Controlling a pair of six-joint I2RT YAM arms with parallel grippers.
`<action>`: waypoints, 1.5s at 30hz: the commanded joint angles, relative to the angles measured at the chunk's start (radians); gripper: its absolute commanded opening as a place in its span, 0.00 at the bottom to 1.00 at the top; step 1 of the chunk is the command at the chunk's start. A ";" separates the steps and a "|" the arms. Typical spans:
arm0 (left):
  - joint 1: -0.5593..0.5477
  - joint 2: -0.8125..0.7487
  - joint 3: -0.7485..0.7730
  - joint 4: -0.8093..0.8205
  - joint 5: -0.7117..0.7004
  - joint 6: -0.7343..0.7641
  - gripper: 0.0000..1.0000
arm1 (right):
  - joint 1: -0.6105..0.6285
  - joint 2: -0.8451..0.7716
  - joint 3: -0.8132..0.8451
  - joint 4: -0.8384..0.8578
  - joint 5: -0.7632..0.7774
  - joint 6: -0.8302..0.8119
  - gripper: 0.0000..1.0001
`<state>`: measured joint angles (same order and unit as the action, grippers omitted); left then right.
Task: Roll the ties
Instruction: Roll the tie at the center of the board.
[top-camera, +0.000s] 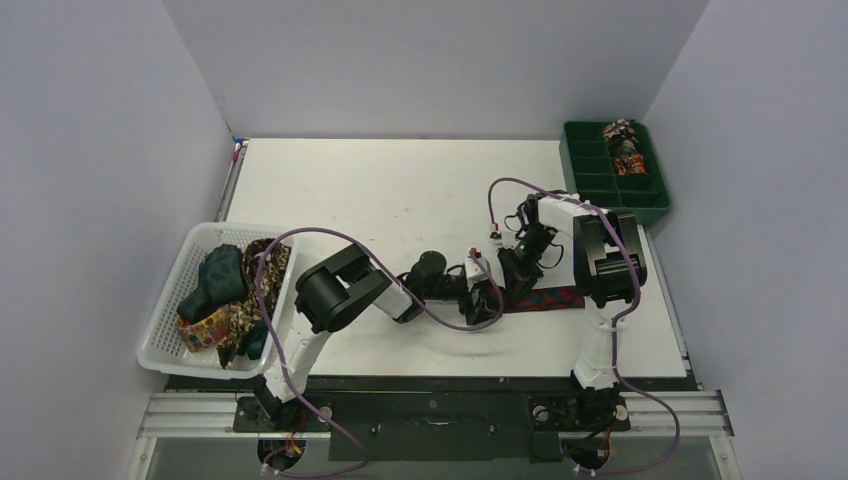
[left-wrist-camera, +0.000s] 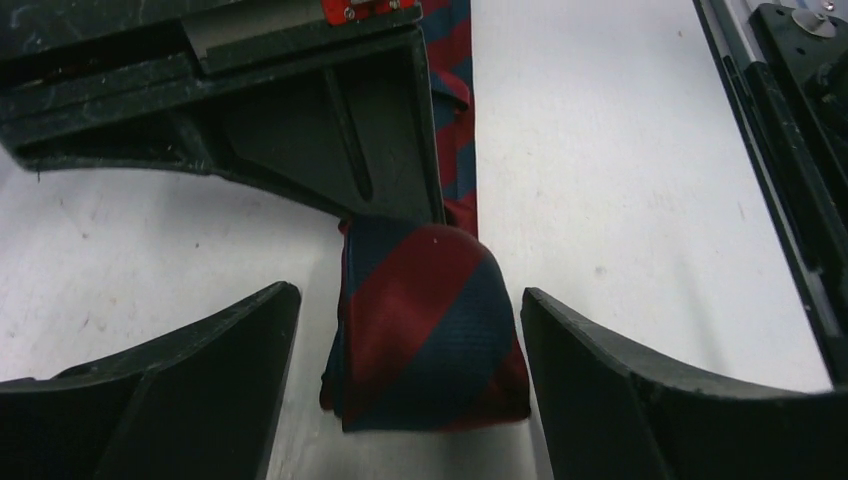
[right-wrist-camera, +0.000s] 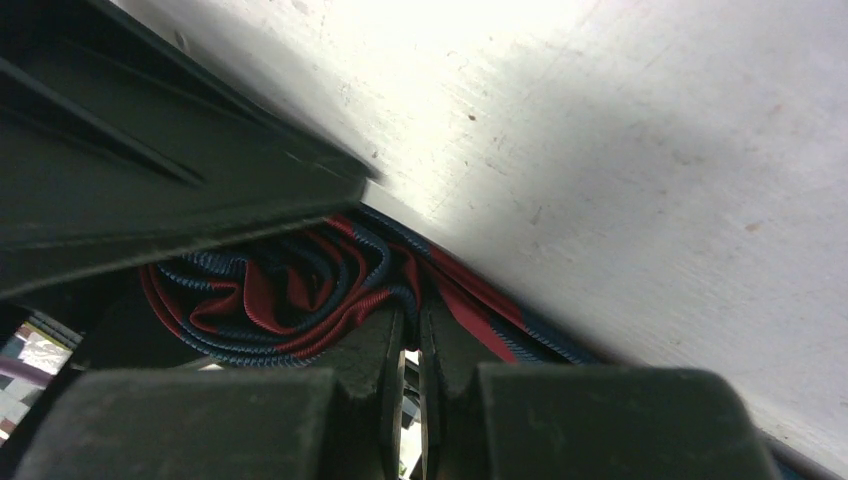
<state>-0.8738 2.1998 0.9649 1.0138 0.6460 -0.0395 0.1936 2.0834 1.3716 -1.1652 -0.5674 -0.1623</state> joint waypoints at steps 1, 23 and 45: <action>-0.019 0.068 0.055 0.128 -0.091 -0.063 0.74 | 0.011 0.040 -0.036 0.169 0.089 -0.022 0.00; -0.002 -0.064 -0.073 -0.395 -0.152 0.280 0.08 | -0.066 -0.168 0.006 0.024 -0.281 -0.054 0.40; 0.006 -0.066 0.007 -0.571 -0.146 0.312 0.08 | 0.051 -0.112 -0.058 0.215 -0.100 0.118 0.39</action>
<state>-0.8795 2.0998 0.9985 0.6796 0.5510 0.2245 0.2352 1.9556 1.3411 -1.0363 -0.7815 -0.0399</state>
